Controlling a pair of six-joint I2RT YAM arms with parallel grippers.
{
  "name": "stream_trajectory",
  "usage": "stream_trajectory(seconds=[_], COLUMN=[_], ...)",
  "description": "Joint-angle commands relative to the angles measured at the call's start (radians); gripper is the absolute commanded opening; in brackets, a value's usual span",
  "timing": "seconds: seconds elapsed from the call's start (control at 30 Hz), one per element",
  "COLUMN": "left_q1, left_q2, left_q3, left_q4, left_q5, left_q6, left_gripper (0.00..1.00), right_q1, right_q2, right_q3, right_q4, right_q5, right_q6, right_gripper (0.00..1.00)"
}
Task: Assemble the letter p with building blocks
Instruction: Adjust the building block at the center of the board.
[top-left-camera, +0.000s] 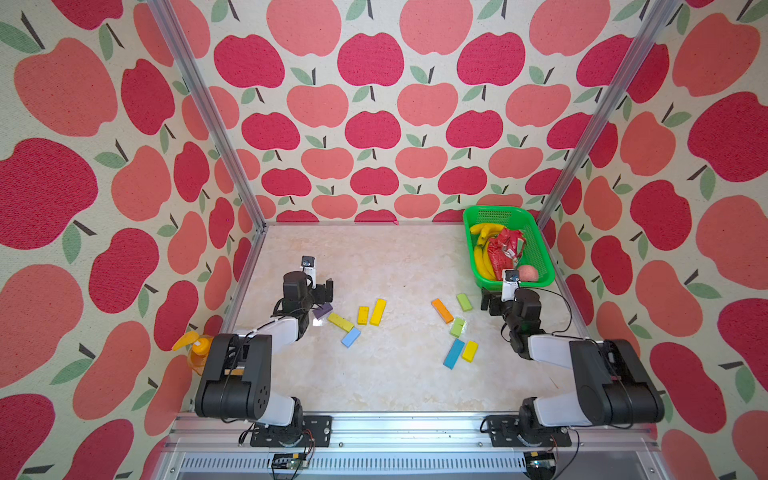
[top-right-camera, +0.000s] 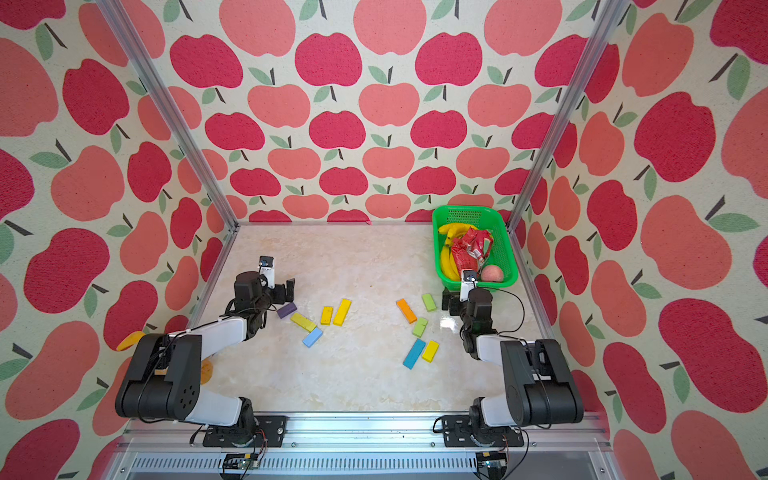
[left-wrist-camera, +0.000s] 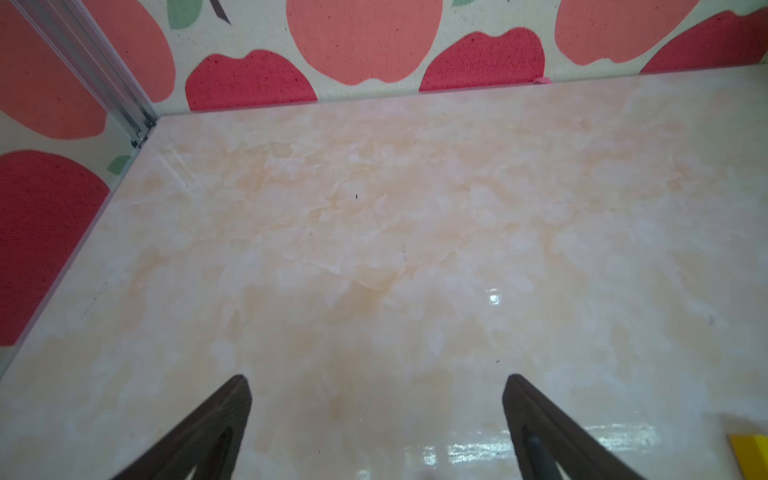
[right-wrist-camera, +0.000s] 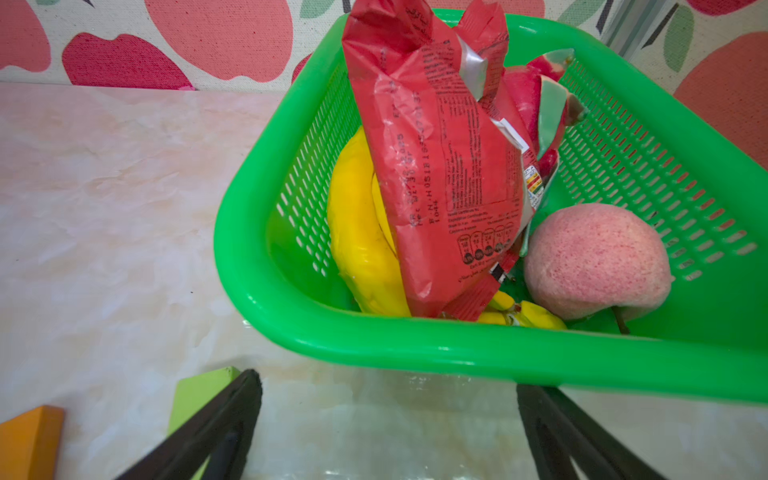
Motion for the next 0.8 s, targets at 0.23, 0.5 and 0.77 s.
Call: stream_trajectory(seconds=[0.23, 0.5, 0.77], left_q1=[-0.068, -0.119, -0.157], left_q2=[0.032, 0.041, 0.046], left_q3=[0.368, 0.453, 0.448], left_q4=[-0.606, -0.747, -0.832], left_q5=[-0.008, 0.122, 0.286], left_q6=[-0.153, -0.233, -0.297], left_gripper=[0.98, 0.99, 0.95], right_q1=[0.231, 0.317, 0.329], right_q2=[-0.016, 0.134, 0.288], right_q3=[0.451, 0.733, 0.84], right_q4=[-0.679, -0.954, -0.954], right_q5=[-0.046, -0.13, -0.437], right_q6=[-0.004, 0.055, 0.315], right_gripper=[0.99, 0.99, 0.89])
